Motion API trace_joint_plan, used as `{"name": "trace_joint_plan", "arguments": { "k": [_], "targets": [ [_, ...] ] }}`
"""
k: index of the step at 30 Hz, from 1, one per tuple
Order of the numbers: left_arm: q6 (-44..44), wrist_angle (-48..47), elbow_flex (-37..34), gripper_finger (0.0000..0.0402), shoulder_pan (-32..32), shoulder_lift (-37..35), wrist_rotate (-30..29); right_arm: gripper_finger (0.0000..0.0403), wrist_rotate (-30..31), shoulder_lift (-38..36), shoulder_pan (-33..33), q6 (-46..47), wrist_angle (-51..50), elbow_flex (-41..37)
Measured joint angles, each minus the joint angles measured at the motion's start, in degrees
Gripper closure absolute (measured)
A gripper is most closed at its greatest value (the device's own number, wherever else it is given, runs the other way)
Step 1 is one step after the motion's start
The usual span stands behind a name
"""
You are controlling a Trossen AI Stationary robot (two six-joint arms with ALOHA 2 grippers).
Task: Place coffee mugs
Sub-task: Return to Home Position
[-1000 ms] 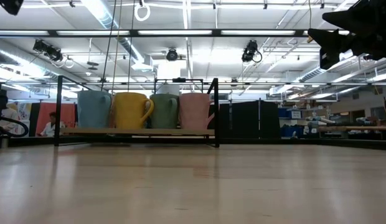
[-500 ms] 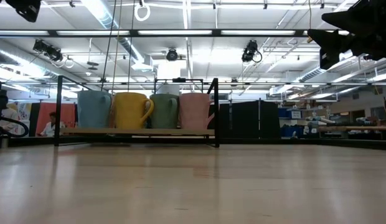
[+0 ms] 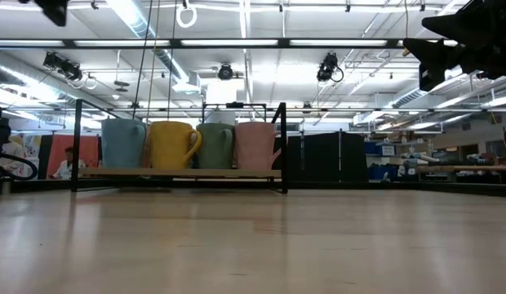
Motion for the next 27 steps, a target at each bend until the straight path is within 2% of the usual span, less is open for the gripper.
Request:
{"name": "trace_joint_plan", "arguments": {
  "k": [4,9,21,27],
  "targets": [
    [-0.05,19.99,-9.02,0.0271,0.0,-0.29,0.92,0.021,0.0,0.0,0.0,-0.02,0.0,0.0],
    [-2.59,32.2,-20.14,0.0271,0.0,-0.25,1.3,0.021,-0.04,0.0,0.0,0.0,0.0,0.0],
    [-7.61,50.47,-37.07,0.0271,-0.11,-0.29,1.31,0.021,-0.15,0.0,0.0,0.0,-0.01,0.0],
    [-8.64,45.84,-37.25,0.0271,-0.99,-0.25,2.31,0.021,-0.17,0.0,0.0,0.0,-0.02,0.0]
  ]
}}
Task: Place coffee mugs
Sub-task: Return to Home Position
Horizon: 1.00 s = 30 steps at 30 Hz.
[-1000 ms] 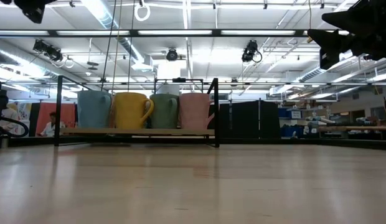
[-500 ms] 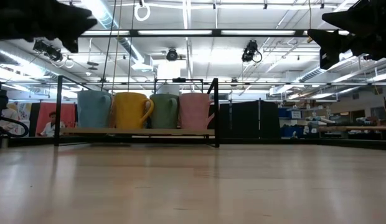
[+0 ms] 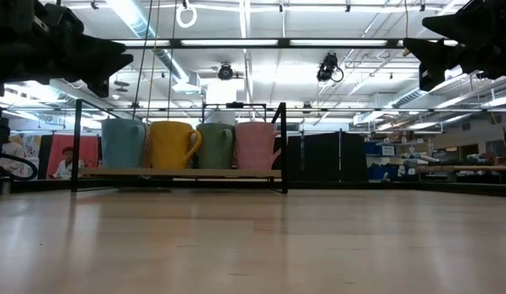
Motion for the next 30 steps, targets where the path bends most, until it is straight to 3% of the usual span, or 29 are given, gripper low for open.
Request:
{"name": "trace_joint_plan", "arguments": {
  "k": [4,12,30],
  "targets": [
    [0.78,-2.86,-0.04,0.0271,-2.35,0.0,-0.2,0.021,0.0,0.0,0.01,0.0,0.0,0.0],
    [4.03,-5.01,-0.04,0.0271,-6.62,0.0,-7.92,0.021,-0.31,0.11,0.02,0.15,-0.57,0.0],
    [4.98,-5.02,-0.09,0.0271,-6.53,0.0,-8.17,0.021,-0.31,0.14,0.02,0.04,-0.42,0.0]
  ]
}}
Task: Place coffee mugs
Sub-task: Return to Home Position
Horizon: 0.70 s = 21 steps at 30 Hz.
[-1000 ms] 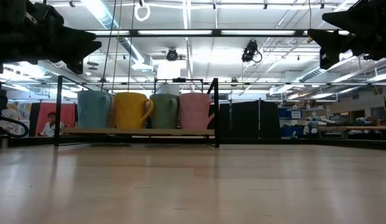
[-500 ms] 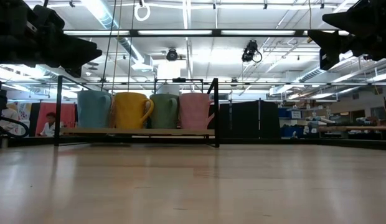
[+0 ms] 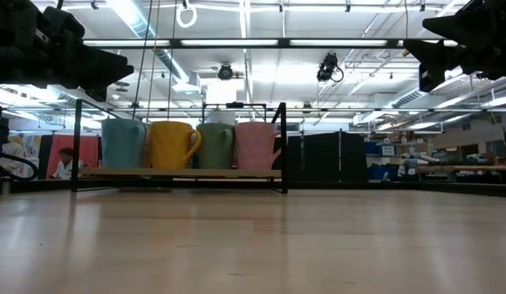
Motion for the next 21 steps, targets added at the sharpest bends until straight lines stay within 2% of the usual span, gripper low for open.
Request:
{"name": "trace_joint_plan", "arguments": {
  "k": [21],
  "targets": [
    [-0.42,-0.01,-0.02,0.0271,0.0,0.0,0.01,0.021,0.0,0.01,0.0,0.0,0.02,0.0]
  ]
}}
